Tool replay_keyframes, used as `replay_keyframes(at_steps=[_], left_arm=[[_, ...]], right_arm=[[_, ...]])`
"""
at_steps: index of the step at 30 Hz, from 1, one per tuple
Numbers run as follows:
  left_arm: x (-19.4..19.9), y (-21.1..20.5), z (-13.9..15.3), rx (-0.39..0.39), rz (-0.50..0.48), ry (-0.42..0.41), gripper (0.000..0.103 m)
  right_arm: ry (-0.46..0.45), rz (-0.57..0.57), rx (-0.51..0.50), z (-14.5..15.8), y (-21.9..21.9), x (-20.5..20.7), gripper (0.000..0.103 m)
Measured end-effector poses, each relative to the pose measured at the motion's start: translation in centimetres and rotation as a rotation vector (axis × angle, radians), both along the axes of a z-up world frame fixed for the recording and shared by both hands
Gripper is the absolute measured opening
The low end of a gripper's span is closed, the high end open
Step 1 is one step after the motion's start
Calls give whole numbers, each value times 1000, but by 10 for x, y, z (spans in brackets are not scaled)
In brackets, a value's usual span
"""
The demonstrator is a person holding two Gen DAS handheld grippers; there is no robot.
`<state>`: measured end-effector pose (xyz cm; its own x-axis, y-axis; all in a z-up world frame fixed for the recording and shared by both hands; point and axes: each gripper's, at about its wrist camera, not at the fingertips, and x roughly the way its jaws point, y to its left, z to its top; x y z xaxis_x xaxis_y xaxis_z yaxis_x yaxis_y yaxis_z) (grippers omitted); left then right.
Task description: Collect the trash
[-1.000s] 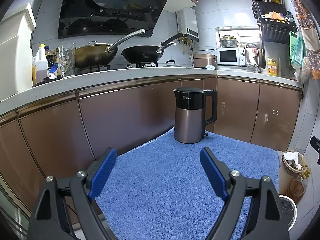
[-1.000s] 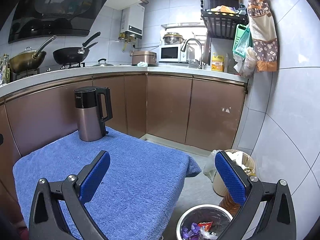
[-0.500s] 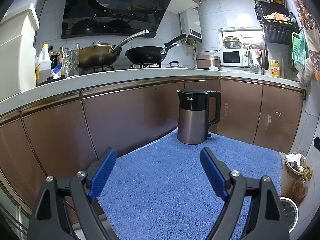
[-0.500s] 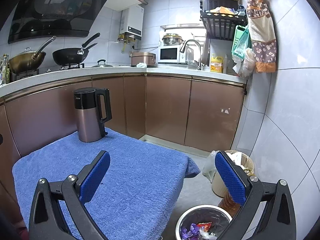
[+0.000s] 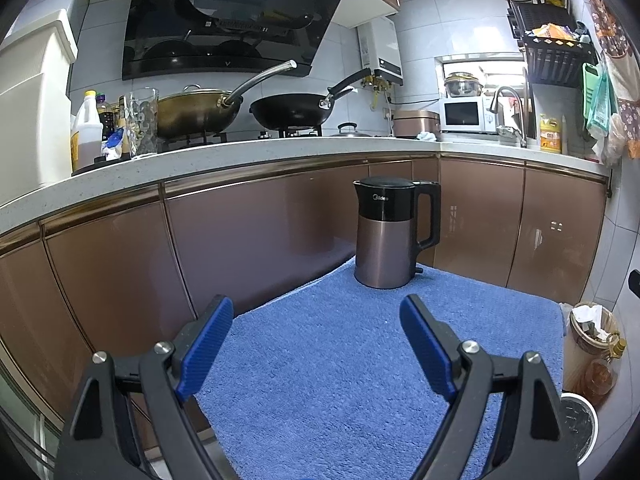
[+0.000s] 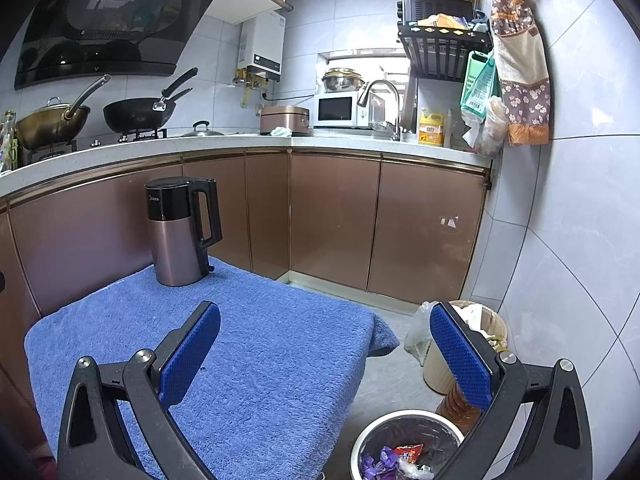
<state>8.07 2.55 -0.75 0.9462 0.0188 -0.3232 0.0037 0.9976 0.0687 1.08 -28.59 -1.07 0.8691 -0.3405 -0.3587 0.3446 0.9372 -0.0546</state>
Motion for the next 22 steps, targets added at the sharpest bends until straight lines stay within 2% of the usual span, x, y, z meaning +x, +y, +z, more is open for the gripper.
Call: replay_keyframes(at_steps=[11,22], left_arm=[[-5,-3,-2,14,-15,-1,85],[-5,7,-2,-12,-16,-2,85]], right_arm=[[8,9,-7,2,2,1,103],[11,11,-30,6,12,2,103]])
